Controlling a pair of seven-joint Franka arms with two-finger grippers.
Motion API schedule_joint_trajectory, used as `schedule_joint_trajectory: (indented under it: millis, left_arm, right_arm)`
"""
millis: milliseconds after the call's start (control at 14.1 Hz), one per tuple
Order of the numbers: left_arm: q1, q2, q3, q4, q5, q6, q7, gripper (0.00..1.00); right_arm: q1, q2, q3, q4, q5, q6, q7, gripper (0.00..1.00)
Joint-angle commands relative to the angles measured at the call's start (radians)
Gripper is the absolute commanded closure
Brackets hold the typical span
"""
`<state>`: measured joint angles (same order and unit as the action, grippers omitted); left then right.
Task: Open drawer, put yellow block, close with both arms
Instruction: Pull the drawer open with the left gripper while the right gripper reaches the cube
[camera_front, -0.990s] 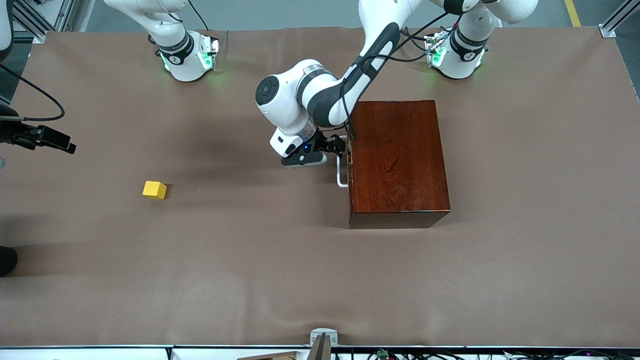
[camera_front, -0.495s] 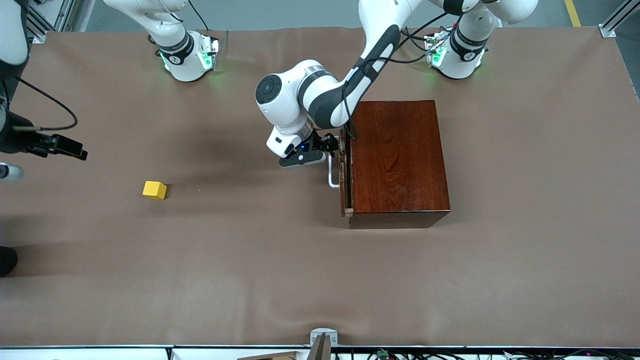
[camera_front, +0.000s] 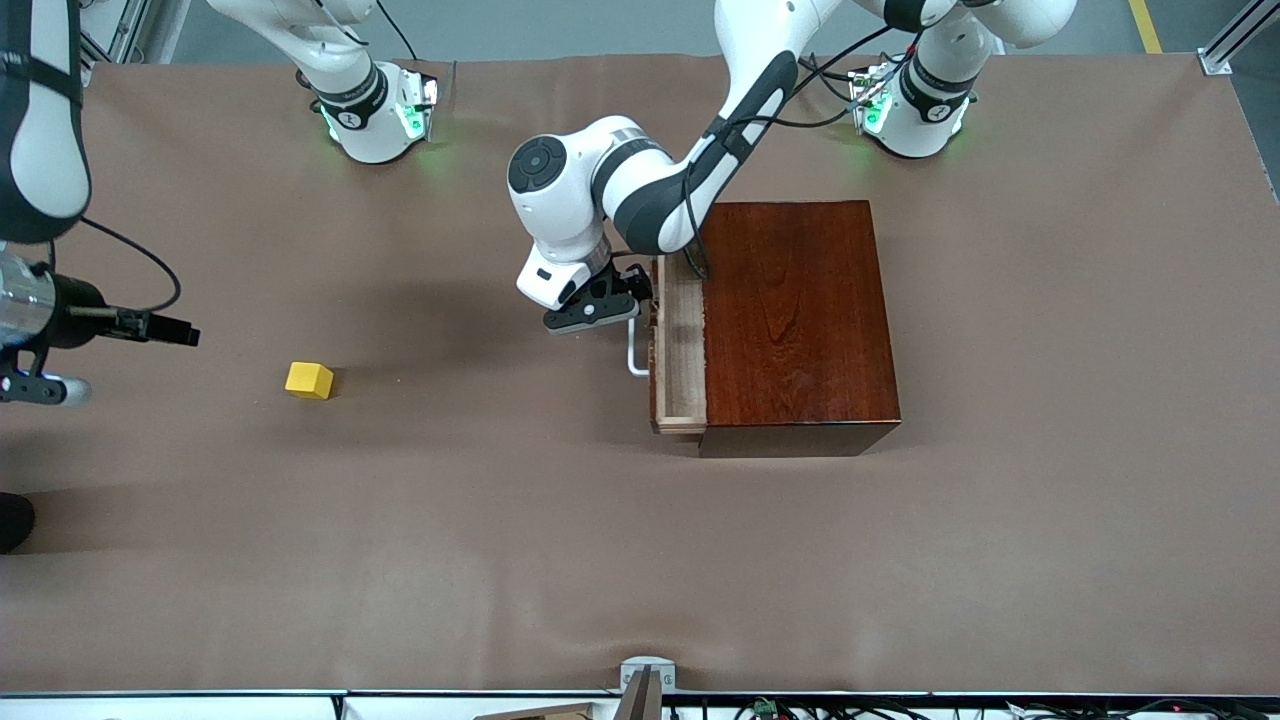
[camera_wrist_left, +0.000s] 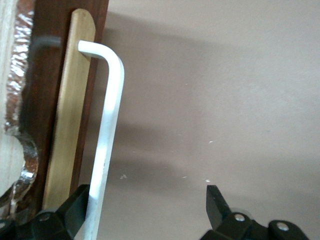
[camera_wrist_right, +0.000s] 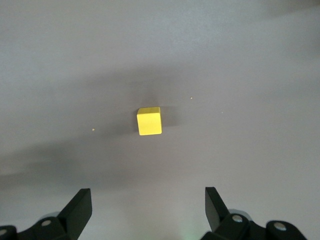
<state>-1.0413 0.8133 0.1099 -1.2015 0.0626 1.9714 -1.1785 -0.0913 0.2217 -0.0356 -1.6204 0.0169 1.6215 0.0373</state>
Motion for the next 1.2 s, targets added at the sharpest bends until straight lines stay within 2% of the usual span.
schedule_joint_trajectory:
  millis: [0,283,637,849,1132]
  left_arm:
    - [-0.011,0.050,-0.013,0.059,-0.038,0.102,-0.082,0.00]
    - [-0.011,0.050,-0.039,0.060,-0.046,0.168,-0.144,0.00]
    - [-0.011,0.047,-0.042,0.069,-0.053,0.201,-0.176,0.00]
    - [-0.011,0.026,-0.019,0.062,-0.041,0.152,-0.173,0.00]
    - [-0.002,-0.058,-0.003,0.060,0.017,0.014,-0.165,0.00]
  right_arm:
    - [-0.013,0.025,0.011,0.001,-0.002,0.021,0.026,0.00]
    - [-0.031,0.044,0.010,-0.139,-0.002,0.225,0.009,0.00]
    - [-0.035,0.061,0.010,-0.249,-0.011,0.348,0.010,0.00]
    - [-0.033,0.083,0.010,-0.324,-0.011,0.487,0.018,0.00]
    - [-0.044,0.110,0.011,-0.343,-0.011,0.535,0.023,0.00]
